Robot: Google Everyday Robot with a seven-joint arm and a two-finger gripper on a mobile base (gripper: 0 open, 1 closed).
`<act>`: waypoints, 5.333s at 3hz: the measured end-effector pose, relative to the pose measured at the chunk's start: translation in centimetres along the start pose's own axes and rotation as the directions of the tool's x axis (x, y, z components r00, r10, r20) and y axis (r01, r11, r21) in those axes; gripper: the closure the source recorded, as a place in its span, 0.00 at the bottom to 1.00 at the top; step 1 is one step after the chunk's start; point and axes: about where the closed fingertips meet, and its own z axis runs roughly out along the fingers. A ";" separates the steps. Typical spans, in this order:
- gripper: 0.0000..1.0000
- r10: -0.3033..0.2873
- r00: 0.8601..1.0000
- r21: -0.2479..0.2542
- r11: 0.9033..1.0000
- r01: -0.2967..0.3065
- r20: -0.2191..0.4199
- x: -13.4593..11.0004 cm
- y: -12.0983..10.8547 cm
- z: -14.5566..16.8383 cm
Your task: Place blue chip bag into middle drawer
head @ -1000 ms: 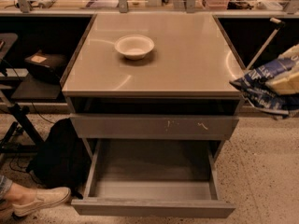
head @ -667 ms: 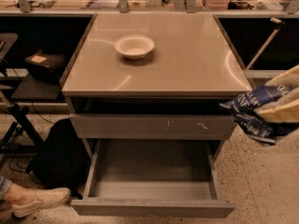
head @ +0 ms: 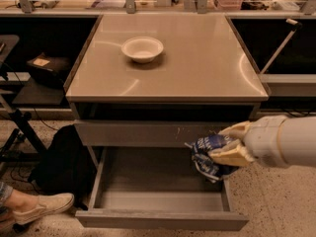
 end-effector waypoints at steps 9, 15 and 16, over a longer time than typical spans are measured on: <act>1.00 0.448 0.893 0.022 0.894 -0.447 -0.042 17.4 7.5 34.8; 0.00 0.450 0.893 0.025 0.893 -0.449 -0.030 16.8 7.5 35.4; 0.00 0.450 0.893 0.025 0.893 -0.449 -0.030 16.8 7.5 35.4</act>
Offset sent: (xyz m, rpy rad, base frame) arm 0.0065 -0.0002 -0.0158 0.0126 -0.0131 -0.0391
